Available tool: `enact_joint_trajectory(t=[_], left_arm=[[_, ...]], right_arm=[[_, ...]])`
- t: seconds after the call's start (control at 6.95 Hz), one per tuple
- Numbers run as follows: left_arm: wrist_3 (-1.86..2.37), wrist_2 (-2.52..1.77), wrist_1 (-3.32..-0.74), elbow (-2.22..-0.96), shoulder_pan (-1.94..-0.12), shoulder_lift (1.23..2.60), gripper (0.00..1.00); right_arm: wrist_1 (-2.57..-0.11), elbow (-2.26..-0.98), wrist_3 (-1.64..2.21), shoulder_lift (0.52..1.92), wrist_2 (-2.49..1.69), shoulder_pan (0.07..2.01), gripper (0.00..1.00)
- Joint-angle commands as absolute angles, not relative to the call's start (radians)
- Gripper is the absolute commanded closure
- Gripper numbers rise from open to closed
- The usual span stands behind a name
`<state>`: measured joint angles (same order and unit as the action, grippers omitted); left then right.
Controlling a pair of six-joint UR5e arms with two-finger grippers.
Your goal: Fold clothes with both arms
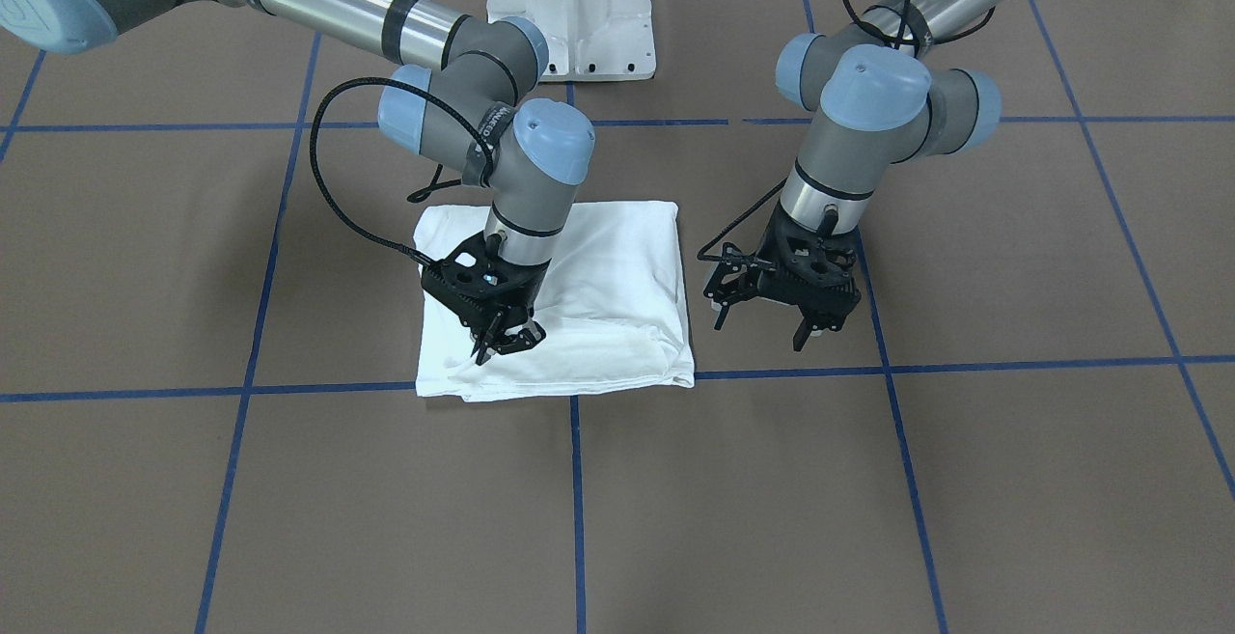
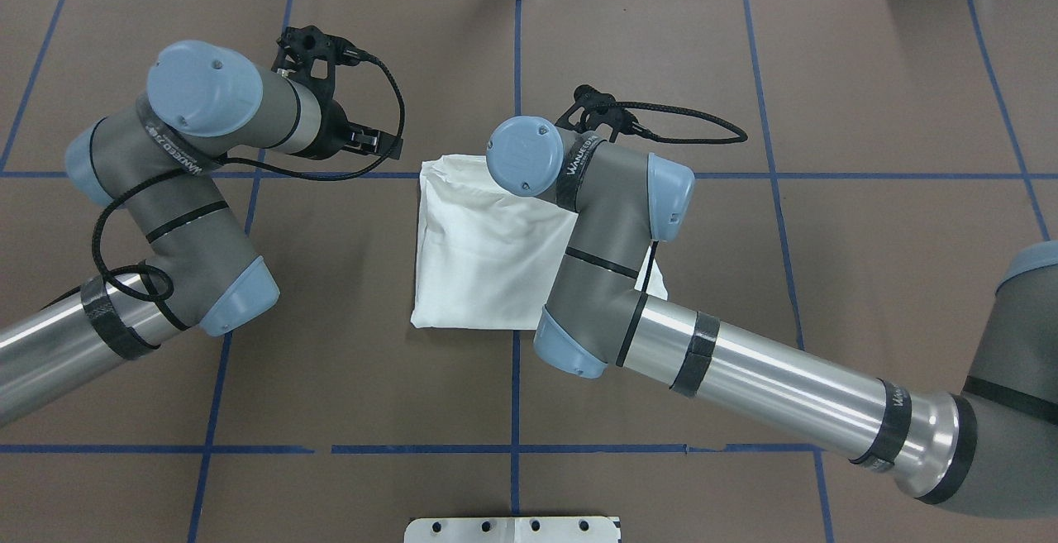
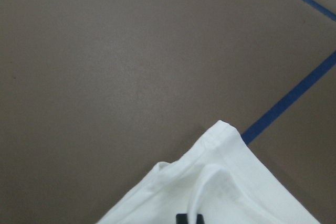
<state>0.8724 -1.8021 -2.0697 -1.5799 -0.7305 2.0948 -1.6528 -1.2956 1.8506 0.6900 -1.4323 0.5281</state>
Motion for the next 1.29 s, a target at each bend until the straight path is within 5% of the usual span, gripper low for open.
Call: enact_joint_trajectory(t=[0.0, 0.14, 0.58, 1.01, 1.15], left_arm=[[0.876, -1.802, -2.108, -1.582, -0.729, 2.068, 0.00], [0.876, -1.802, -2.108, -1.583, -0.729, 2.069, 0.00], [0.885, -1.802, -2.091, -1.582, -0.716, 2.092, 0.00], [1.061, -1.789, -1.990, -1.581, -0.580, 2.169, 0.00], [1.068, -1.742, -1.946, -1.585, -0.539, 2.196, 0.00]], right_arm=[[-1.684, -1.295, 1.803, 0.693, -1.427, 0.543, 0.59], [-1.684, -1.287, 1.752, 0.695, -1.424, 0.543, 0.01], [-1.684, -1.369, 1.607, 0.692, -1.538, 0.647, 0.00], [-1.636, -1.685, 1.367, 0.909, -1.650, 0.724, 0.00], [-1.615, -1.693, 1.367, 0.926, -1.658, 0.724, 0.00]])
